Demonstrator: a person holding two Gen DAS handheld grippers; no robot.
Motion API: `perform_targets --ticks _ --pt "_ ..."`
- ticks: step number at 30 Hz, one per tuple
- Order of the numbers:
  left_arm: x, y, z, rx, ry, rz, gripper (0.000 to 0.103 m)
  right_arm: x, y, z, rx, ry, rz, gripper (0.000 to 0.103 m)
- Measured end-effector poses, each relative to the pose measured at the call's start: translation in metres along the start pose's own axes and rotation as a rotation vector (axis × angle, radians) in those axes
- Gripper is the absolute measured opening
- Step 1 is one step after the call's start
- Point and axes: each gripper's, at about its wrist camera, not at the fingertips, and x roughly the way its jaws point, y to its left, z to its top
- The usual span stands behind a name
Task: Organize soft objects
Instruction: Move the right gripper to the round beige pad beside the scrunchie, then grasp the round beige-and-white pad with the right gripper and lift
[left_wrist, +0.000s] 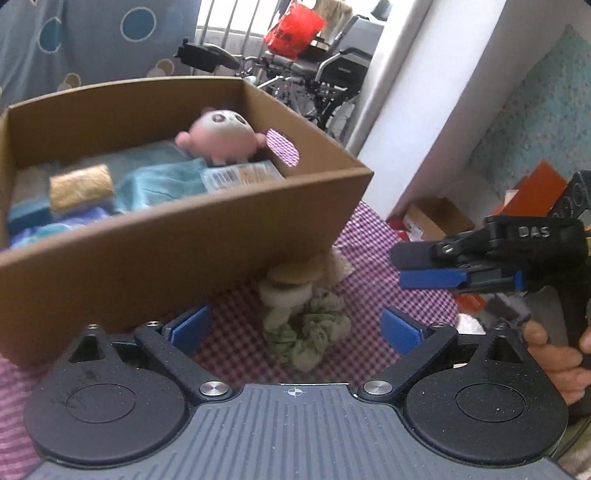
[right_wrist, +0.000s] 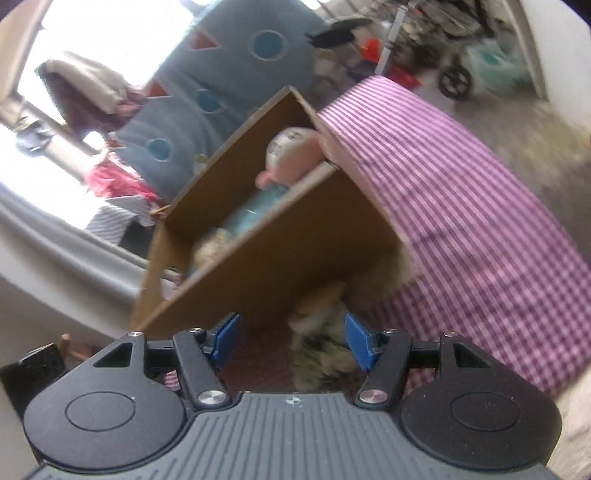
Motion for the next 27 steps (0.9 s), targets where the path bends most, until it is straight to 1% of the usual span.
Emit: perform_targets --ticks 3,4,6,8,10,11,12,14,16,17,19,20,22,23,25,27 --pt "0.015 -0.005 0.002 0.024 -0.011 0.001 0.094 0.008 -0.013 -0.002 0.058 -0.005 0.031 0.064" --pt "0.018 -0.009 0.002 0.039 -0.019 0.014 0.094 0.011 -0.015 0.000 0.077 -0.010 0.048 0.063" --pt "0.023 -0.014 0.003 0.073 -0.043 0.024 0.094 0.015 -0.019 0.004 0.093 -0.025 0.074 0.059" --pt "0.031 -0.018 0.003 0.097 -0.065 0.021 0.090 0.024 -0.023 0.011 0.109 -0.027 0.076 0.056" --pt "0.041 -0.021 0.004 0.114 -0.060 0.033 0.080 0.035 -0.028 0.013 0.127 -0.019 0.075 0.052" --pt "0.048 -0.022 0.005 0.119 -0.045 0.044 0.077 0.042 -0.030 0.015 0.140 -0.007 0.071 0.051" --pt "0.052 -0.022 0.005 0.118 -0.034 0.048 0.074 0.046 -0.033 0.016 0.147 -0.001 0.069 0.050" --pt "0.061 -0.019 0.005 0.103 -0.009 0.052 0.073 0.057 -0.037 0.017 0.158 0.014 0.064 0.048" --pt "0.068 -0.017 0.003 0.087 0.009 0.056 0.067 0.067 -0.041 0.018 0.164 0.025 0.058 0.045" --pt "0.072 -0.015 0.003 0.080 0.021 0.061 0.065 0.072 -0.042 0.018 0.164 0.033 0.056 0.044" --pt "0.076 -0.013 0.002 0.068 0.037 0.067 0.063 0.079 -0.045 0.019 0.169 0.045 0.054 0.039" --pt "0.078 -0.011 0.001 0.062 0.039 0.066 0.062 0.082 -0.046 0.019 0.168 0.053 0.056 0.038" --pt "0.079 -0.010 0.002 0.051 0.038 0.062 0.058 0.088 -0.047 0.018 0.166 0.066 0.056 0.030" --pt "0.079 -0.009 0.002 0.048 0.034 0.061 0.057 0.090 -0.047 0.017 0.165 0.067 0.055 0.028" --pt "0.080 -0.008 0.002 0.047 0.029 0.069 0.048 0.095 -0.047 0.016 0.163 0.068 0.055 0.021" --pt "0.079 -0.007 0.002 0.041 0.026 0.070 0.048 0.097 -0.048 0.014 0.167 0.063 0.056 0.019"
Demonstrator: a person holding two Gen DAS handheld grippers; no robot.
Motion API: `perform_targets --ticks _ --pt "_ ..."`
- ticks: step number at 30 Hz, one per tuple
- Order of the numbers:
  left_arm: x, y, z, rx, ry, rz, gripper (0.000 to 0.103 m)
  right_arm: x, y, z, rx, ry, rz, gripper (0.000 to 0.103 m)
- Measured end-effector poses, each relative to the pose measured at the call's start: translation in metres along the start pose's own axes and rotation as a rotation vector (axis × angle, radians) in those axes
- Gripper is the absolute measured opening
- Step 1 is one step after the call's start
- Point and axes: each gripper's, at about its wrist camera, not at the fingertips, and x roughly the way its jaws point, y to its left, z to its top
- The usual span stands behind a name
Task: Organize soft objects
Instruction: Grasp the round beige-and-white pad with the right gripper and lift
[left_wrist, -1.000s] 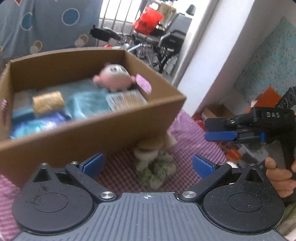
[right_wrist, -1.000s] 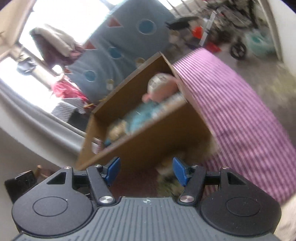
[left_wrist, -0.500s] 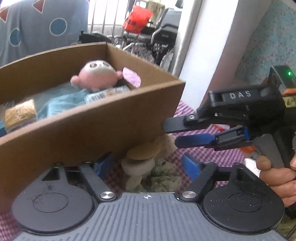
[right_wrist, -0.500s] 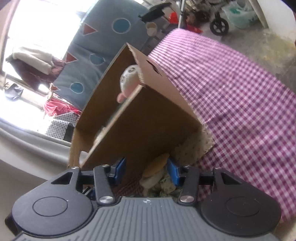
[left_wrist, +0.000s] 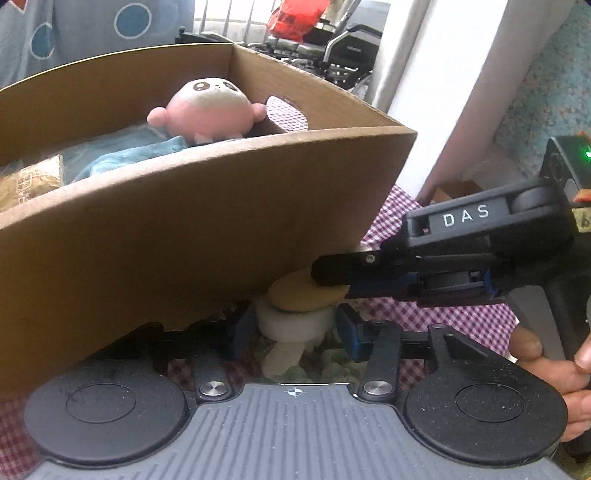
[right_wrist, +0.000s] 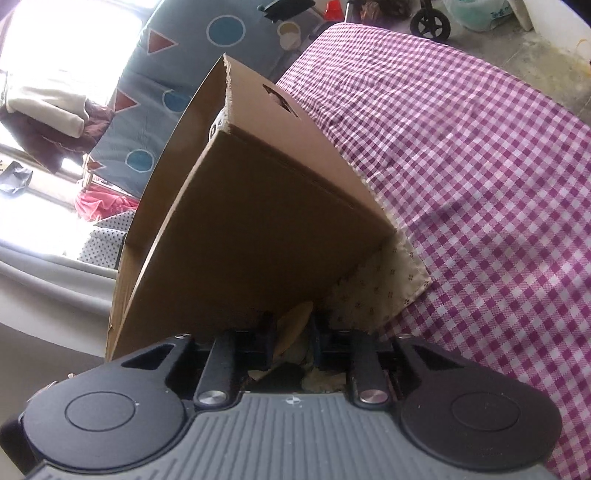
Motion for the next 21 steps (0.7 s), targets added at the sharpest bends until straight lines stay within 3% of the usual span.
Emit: perform_targets --ticks 13,15,18,21 --pt "-0.041 0.011 -0.023 0.013 0.015 0.036 0.049 0.001 0.047 -0.035 -0.179 0.036 0.008 0.014" --pt "-0.045 0.015 -0.027 0.022 0.014 0.042 0.054 0.008 0.050 -0.041 -0.176 0.055 0.013 0.014" --pt "-0.056 0.017 -0.030 0.020 -0.018 0.027 0.069 0.011 0.053 -0.043 -0.160 0.064 0.036 0.013" --pt "-0.058 0.021 -0.029 0.012 -0.046 -0.011 0.074 0.010 0.060 -0.042 -0.160 0.067 0.049 0.009"
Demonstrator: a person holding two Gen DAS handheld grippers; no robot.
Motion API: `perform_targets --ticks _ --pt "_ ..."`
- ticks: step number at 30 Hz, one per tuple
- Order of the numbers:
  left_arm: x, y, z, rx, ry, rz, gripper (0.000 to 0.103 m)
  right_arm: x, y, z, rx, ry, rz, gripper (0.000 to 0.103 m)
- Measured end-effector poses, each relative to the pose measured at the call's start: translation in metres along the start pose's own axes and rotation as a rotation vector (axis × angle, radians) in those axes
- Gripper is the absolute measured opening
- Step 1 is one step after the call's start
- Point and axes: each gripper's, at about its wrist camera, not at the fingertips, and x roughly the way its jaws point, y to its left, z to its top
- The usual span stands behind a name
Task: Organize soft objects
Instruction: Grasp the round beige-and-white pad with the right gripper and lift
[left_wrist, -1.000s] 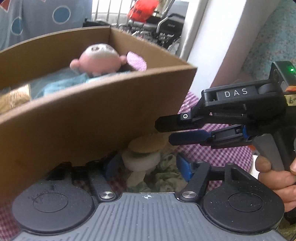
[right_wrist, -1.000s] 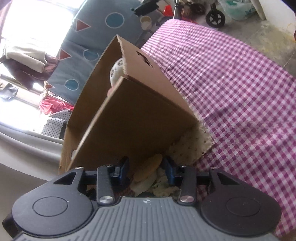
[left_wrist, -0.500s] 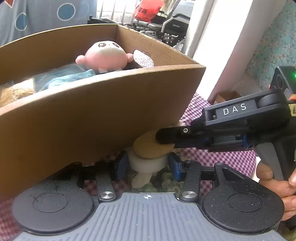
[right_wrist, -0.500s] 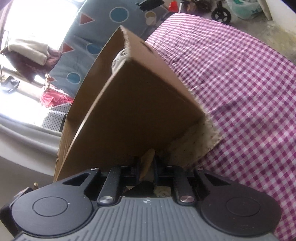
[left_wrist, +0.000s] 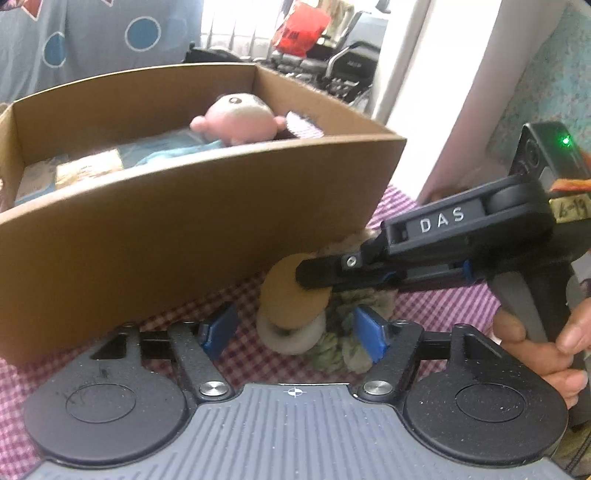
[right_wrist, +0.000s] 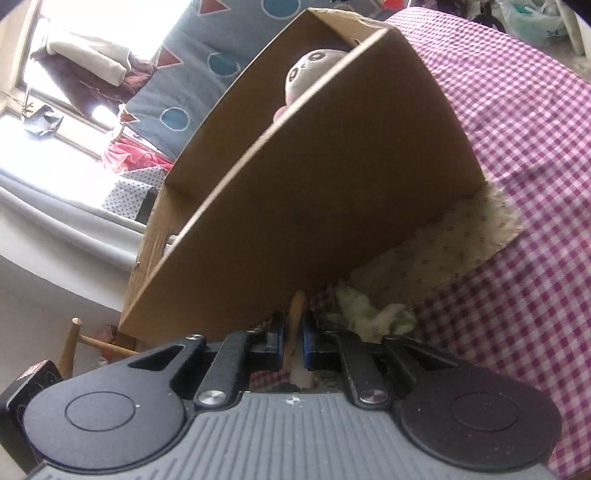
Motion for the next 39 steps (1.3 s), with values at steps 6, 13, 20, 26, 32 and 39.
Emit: perform_targets --ticks 6,13,20,26,32,39 --pt "0.017 0.009 0.005 -0.037 0.007 -0.052 0.071 -0.003 0.014 -0.003 -0.024 -0.010 -0.016 0.008" --pt "0.020 0.014 -0.001 -0.072 0.013 -0.065 0.058 -0.009 0.006 -0.003 -0.011 -0.014 -0.032 0.008" --pt "0.008 0.021 -0.004 -0.091 -0.016 -0.043 0.063 -0.012 0.018 0.008 -0.032 -0.011 -0.038 0.011" --pt "0.021 0.032 -0.006 -0.128 0.025 -0.060 0.066 0.004 0.029 0.011 -0.099 0.008 -0.137 0.030" --pt "0.031 0.040 -0.008 -0.178 0.021 -0.107 0.066 0.025 0.039 0.018 -0.231 0.045 -0.230 0.048" --pt "0.035 0.046 -0.008 -0.183 -0.009 -0.135 0.065 0.038 0.065 0.005 -0.445 0.069 -0.284 0.035"
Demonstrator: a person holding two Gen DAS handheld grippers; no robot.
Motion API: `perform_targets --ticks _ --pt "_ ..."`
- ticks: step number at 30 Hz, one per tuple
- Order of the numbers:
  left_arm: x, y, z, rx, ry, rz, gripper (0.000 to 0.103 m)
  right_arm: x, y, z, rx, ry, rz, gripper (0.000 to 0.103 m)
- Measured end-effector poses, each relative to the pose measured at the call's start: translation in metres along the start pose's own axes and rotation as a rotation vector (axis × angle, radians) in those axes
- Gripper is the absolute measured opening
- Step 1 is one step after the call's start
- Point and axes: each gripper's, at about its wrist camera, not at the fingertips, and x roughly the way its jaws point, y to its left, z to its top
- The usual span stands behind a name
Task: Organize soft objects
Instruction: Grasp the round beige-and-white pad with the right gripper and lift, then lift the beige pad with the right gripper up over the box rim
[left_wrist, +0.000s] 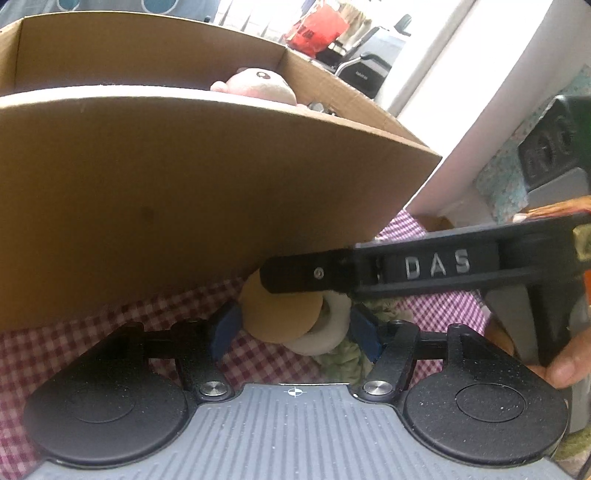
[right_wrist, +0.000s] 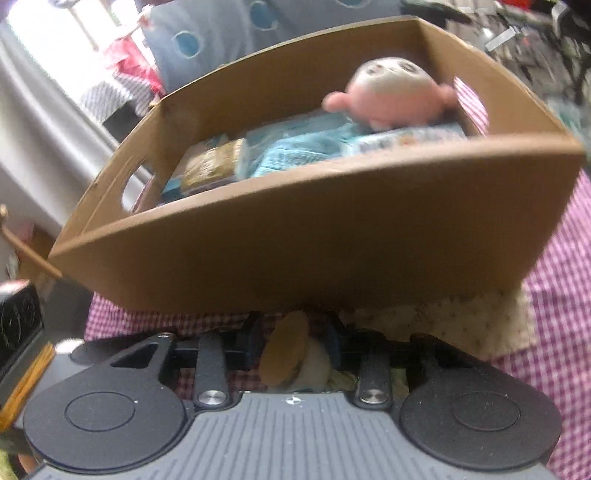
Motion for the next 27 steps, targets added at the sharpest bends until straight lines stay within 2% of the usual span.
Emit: perform_targets --ticks 1,8,11,17,18,21,25,27 --pt "0.000 0.001 0.000 -0.004 -0.006 -0.004 0.065 -0.002 0.006 -0.001 -0.033 -0.007 -0.013 0.032" --pt "-0.002 0.006 -0.007 -0.016 -0.048 -0.023 0.063 -0.014 0.034 -0.006 -0.182 -0.025 -0.068 0.029" --pt "-0.006 0.009 -0.011 -0.029 -0.063 -0.032 0.061 -0.015 0.041 -0.007 -0.198 -0.025 -0.072 0.028" --pt "-0.025 0.025 -0.022 -0.074 -0.096 -0.041 0.054 -0.018 0.043 -0.007 -0.160 -0.027 -0.074 0.028" --pt "-0.030 0.028 -0.023 -0.080 -0.101 -0.045 0.050 -0.017 0.040 -0.007 -0.148 -0.024 -0.083 0.028" --pt "-0.036 0.030 -0.025 -0.087 -0.094 -0.045 0.047 -0.016 0.029 -0.008 -0.080 -0.013 -0.076 0.028" --pt "-0.045 0.030 -0.030 -0.075 -0.102 -0.009 0.044 -0.022 0.024 -0.008 -0.003 -0.029 -0.054 0.028" --pt "-0.049 0.033 -0.031 -0.086 -0.105 -0.014 0.040 -0.025 0.024 -0.008 0.005 -0.044 -0.061 0.028"
